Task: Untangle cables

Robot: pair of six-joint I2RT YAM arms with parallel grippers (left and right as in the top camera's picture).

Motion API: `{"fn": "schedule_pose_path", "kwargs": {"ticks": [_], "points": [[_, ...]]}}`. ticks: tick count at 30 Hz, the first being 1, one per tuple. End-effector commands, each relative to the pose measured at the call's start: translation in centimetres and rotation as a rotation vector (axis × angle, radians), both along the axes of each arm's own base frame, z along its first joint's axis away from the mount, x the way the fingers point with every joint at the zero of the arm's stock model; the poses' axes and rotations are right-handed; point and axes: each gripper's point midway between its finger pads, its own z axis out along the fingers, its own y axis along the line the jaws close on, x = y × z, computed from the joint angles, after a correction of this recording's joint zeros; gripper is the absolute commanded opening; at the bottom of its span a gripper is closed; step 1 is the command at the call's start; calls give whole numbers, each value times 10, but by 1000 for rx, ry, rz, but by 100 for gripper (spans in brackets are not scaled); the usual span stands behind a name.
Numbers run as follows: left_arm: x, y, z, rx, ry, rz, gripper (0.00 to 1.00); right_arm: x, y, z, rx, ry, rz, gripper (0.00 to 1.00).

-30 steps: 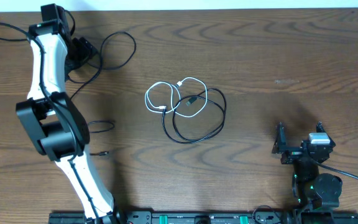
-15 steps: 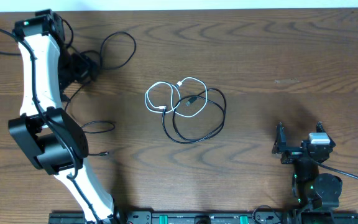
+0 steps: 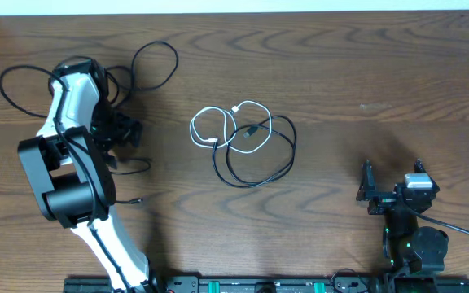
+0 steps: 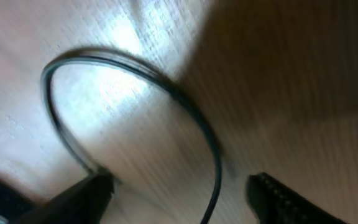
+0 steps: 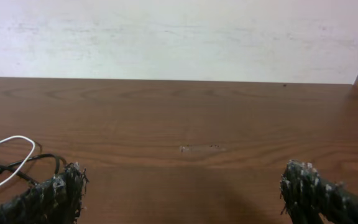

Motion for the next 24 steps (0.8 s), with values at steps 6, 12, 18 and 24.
{"fn": "schedule_pose_path", "kwargs": {"ticks": [6,12,18,24], "points": [[14,3,-19,29,-68,60,13,0,3,-1,15,1,12,99],[54,13,-4,54,-209,25,7,0,3,-1,15,1,12,99],[70,37,62,173,-247,-47,8,0,3,-1,15,1,12,99],[31,34,125,200,-199,-55,98,0,3,-1,14,1,12,99]]}}
